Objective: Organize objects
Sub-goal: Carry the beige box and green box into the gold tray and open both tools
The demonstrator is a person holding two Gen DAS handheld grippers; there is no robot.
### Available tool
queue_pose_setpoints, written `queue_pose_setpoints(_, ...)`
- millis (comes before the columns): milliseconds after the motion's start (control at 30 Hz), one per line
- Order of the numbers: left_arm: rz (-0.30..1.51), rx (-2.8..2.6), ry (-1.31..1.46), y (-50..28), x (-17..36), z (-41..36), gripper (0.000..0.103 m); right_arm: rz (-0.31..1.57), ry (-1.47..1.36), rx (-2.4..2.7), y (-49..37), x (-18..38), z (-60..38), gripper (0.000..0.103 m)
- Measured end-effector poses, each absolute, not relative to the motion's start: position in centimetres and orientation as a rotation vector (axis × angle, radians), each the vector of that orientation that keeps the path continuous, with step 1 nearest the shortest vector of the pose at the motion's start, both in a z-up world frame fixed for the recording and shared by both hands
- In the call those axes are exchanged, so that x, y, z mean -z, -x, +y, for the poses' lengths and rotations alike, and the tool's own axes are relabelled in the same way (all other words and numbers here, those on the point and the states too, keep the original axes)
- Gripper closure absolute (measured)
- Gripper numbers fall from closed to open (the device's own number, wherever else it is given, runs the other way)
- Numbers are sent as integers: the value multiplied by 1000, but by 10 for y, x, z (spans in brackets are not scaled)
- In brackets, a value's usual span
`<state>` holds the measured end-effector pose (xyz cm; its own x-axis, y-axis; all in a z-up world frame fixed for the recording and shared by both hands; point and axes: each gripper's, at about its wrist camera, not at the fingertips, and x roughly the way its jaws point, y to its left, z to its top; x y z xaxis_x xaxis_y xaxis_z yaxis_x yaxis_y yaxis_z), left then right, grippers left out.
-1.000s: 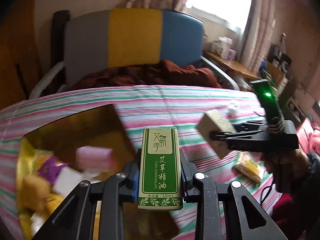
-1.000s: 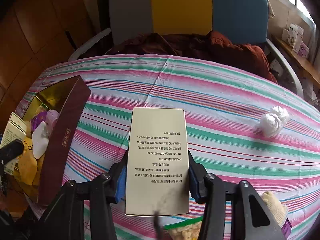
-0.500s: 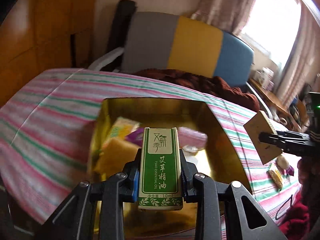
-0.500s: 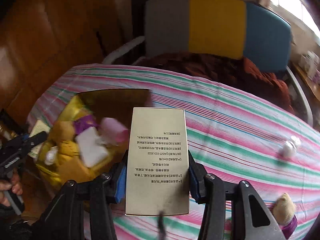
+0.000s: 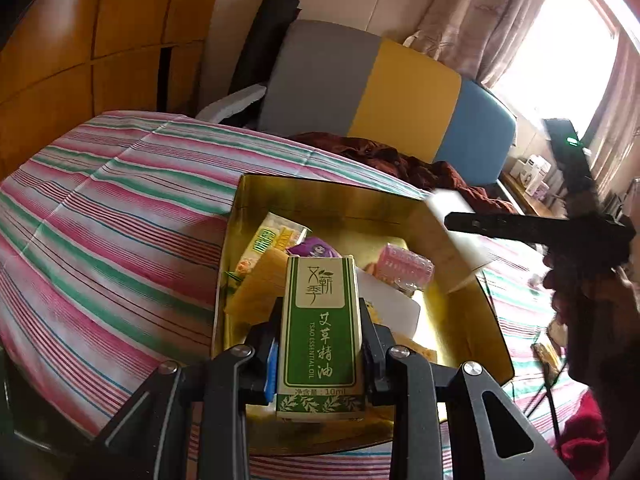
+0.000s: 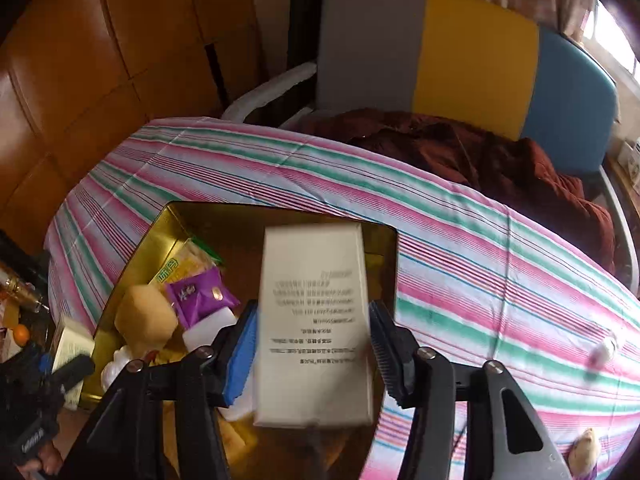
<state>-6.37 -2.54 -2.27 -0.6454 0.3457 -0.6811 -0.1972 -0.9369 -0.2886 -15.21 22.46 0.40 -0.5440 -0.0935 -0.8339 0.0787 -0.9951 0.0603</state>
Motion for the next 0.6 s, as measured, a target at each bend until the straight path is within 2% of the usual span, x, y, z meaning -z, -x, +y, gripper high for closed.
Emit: queue_pose_setpoints(600, -258, -2548, 1154, 110, 16, 14, 72, -201, -1441, 2764, 68, 0, 247, 48)
